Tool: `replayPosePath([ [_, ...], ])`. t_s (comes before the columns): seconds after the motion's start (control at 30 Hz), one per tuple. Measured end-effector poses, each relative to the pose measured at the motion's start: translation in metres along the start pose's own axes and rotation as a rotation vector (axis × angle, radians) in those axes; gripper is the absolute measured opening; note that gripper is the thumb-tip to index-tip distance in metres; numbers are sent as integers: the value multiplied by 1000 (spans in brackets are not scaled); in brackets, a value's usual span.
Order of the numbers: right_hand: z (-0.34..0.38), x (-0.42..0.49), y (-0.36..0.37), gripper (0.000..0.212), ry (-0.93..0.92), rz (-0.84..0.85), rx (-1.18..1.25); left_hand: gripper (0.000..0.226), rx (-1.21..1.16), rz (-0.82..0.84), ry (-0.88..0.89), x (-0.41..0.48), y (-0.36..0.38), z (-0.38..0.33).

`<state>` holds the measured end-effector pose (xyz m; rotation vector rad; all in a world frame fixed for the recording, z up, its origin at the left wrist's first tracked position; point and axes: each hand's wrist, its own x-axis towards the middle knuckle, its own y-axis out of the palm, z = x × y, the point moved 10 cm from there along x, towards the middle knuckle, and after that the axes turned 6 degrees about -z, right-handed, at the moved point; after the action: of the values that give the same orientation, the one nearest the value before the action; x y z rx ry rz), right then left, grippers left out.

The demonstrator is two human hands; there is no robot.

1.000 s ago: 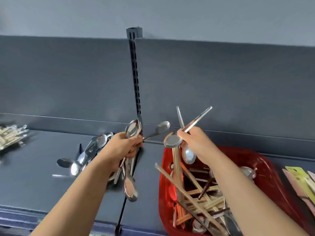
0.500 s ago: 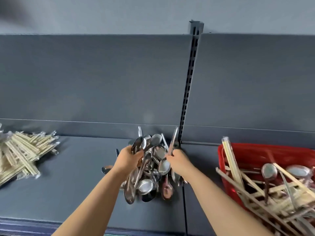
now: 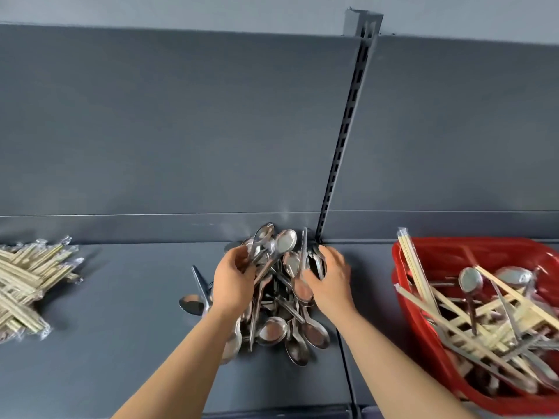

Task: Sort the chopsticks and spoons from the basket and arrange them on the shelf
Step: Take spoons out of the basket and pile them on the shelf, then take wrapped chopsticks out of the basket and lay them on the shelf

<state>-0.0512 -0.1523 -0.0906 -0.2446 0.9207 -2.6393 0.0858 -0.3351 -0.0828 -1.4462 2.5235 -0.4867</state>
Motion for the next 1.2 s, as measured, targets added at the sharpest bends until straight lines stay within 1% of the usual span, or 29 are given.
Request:
replayPosePath([
  [0.17, -9, -5, 10, 60, 83, 62, 110, 30, -41, -12, 31, 1, -2, -4],
  [0.3, -4, -8, 10, 58, 96, 76, 146, 26, -37, -6, 32, 1, -7, -7],
  [0.4, 2, -7, -11, 58, 90, 51, 125, 26, -24, -3, 63, 2, -12, -19],
  [0.53, 13, -8, -59, 54, 68, 46, 212, 24, -78, -40, 146, -3, -18, -53],
  [0.6, 11, -9, -96, 50, 43, 10, 241, 19, -123, 3, 194, -14, -8, -78],
  [0.7, -7, -9, -159, 41, 57, -65, 310, 15, -164, 129, 277, -39, 29, -119],
  [0.77, -28, -6, -202, 38, 30, -118, 240, 15, -169, 248, 291, -61, 67, -138],
  [0.83, -57, 0, -234, 37, 18, -124, 142, 18, -81, 384, 296, -86, 112, -146],
  [0.93, -106, 6, -252, 33, 61, -33, 69, 40, 176, 548, 266, -115, 171, -136],
  [0.97, -119, 7, -250, 34, 76, 21, 43, 41, 229, 582, 239, -121, 183, -132],
  [1.03, -141, 9, -240, 38, 87, 146, 17, 33, 264, 609, 202, -126, 199, -128],
  [1.1, -153, 10, -225, 44, 68, 263, -29, 24, 260, 560, 208, -123, 204, -129],
  [1.2, -157, 14, -205, 46, 36, 363, -88, 19, 251, 397, 255, -113, 197, -140],
])
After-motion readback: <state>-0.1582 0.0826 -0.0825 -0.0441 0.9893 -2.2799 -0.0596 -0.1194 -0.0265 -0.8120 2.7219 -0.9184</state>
